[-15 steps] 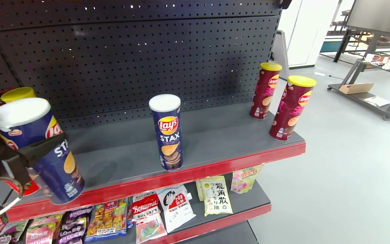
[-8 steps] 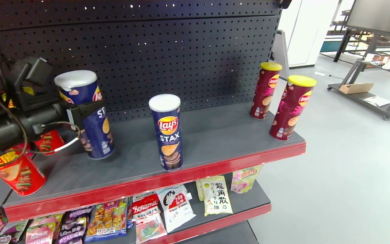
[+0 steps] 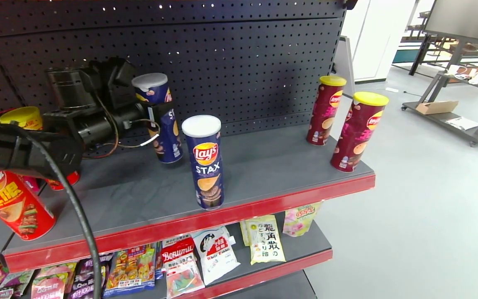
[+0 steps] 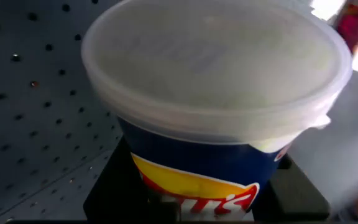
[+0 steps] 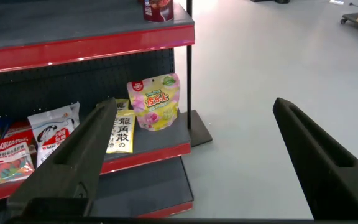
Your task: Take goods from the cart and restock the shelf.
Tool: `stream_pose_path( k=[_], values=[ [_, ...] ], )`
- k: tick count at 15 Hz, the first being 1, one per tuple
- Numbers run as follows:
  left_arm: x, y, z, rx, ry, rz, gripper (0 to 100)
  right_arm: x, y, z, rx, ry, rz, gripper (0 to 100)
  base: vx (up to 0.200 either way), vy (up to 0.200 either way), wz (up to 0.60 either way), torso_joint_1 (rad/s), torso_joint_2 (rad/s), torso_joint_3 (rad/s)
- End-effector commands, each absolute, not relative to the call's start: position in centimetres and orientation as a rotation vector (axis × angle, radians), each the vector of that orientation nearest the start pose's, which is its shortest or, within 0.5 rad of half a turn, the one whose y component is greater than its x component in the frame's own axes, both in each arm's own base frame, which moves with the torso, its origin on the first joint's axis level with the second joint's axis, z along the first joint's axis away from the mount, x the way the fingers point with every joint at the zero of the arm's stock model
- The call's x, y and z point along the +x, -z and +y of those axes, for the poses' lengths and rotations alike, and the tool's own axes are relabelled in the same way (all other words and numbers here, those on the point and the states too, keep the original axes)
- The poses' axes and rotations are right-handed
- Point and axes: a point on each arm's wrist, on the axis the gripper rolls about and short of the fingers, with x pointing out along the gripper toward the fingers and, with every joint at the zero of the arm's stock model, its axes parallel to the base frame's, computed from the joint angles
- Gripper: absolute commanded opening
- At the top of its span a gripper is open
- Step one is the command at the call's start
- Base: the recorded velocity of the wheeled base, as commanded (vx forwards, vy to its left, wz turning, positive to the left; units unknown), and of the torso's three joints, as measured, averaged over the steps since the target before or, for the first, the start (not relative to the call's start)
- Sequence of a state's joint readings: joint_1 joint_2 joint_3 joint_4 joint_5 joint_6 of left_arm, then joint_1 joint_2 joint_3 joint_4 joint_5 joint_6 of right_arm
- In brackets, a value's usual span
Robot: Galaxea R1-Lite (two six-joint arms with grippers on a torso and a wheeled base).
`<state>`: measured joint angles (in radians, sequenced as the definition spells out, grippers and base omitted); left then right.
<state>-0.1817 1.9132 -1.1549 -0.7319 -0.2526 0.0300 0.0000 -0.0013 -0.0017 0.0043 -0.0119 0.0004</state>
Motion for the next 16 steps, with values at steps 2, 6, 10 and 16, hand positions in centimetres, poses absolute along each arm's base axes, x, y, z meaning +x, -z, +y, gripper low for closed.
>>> stream_pose_path(
  k=[2,6,10,16],
  values=[
    [40.1,-19.7,-9.8,0.020,0.419,0.036,0,-2.3,-7.5,0.0,0.000,0.012,0.003,100,0.000,0.000,0.00,0.000,0.00,0.000],
    [41.5,-18.8,-10.9,0.006,0.371,0.018,0,-2.3,-7.5,0.0,0.002,0.012,0.003,100,0.000,0.000,0.00,0.000,0.00,0.000],
    [42.2,-18.8,-12.5,-0.037,0.344,0.003,0,-2.3,-7.5,0.0,0.000,0.012,0.003,100,0.000,0.000,0.00,0.000,0.00,0.000],
    [42.5,-18.0,-13.8,-0.028,0.371,0.012,0,-2.3,-7.5,0.0,0.002,0.012,0.003,100,0.000,0.000,0.00,0.000,0.00,0.000]
  ],
)
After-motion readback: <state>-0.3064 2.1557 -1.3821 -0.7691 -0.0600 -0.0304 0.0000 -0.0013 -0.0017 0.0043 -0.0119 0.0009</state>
